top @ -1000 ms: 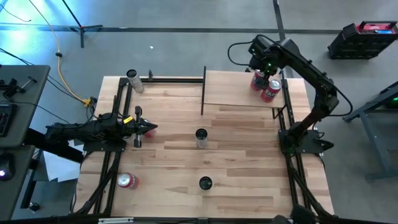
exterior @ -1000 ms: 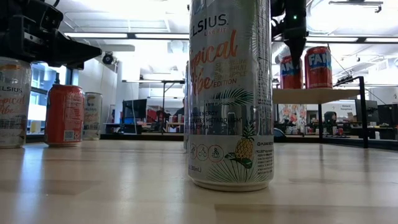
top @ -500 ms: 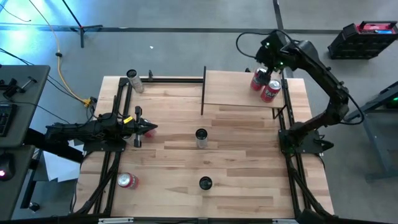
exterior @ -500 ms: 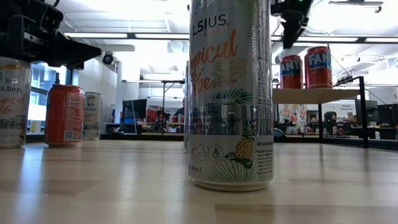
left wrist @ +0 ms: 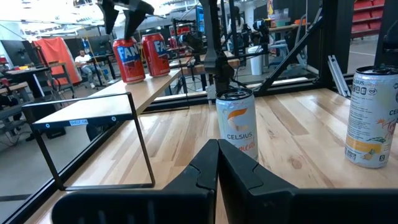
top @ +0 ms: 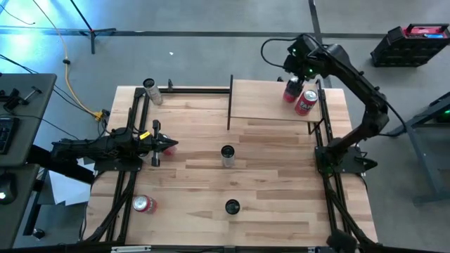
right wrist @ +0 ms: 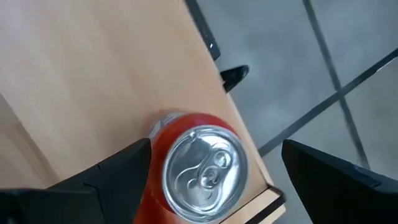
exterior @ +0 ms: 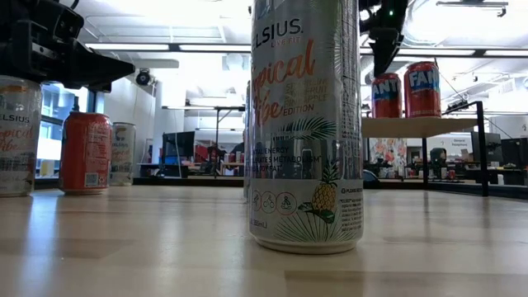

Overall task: Place canned beverage on shelf
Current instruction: Put the orange soda can on the shelf aligned with the other orange soda can

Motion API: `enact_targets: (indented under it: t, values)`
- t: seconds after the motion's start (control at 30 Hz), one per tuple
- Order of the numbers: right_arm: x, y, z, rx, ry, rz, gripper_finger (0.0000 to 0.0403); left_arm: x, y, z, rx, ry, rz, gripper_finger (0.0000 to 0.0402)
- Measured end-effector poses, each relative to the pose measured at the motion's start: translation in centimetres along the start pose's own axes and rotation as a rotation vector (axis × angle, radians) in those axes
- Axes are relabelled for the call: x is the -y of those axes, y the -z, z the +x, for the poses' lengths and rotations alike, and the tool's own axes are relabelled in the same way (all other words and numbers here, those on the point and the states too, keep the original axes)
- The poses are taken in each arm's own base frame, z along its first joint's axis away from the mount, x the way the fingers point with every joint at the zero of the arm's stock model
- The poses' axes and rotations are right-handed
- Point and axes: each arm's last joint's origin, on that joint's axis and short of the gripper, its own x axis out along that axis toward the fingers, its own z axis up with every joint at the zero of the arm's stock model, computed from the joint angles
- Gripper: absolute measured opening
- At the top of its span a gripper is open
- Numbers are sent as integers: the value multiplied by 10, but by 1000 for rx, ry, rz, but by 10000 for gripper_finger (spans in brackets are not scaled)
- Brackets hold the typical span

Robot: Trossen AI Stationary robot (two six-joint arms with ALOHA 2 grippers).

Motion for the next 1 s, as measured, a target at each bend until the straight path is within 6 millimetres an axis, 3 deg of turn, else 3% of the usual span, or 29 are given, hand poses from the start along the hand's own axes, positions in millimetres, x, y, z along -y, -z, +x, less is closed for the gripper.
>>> enact_targets:
  t: [0.5, 0.83, 1.0]
  values:
    - [1, 3, 5, -101, 81, -12, 346, 0, 0, 0, 0, 0, 0, 3]
    - [9, -8, 2, 26, 169, 33, 346, 0, 0, 0, 0, 0, 0, 3]
    - [16, -5, 5, 7, 184, 60, 346, 0, 0, 0, 0, 0, 0, 3]
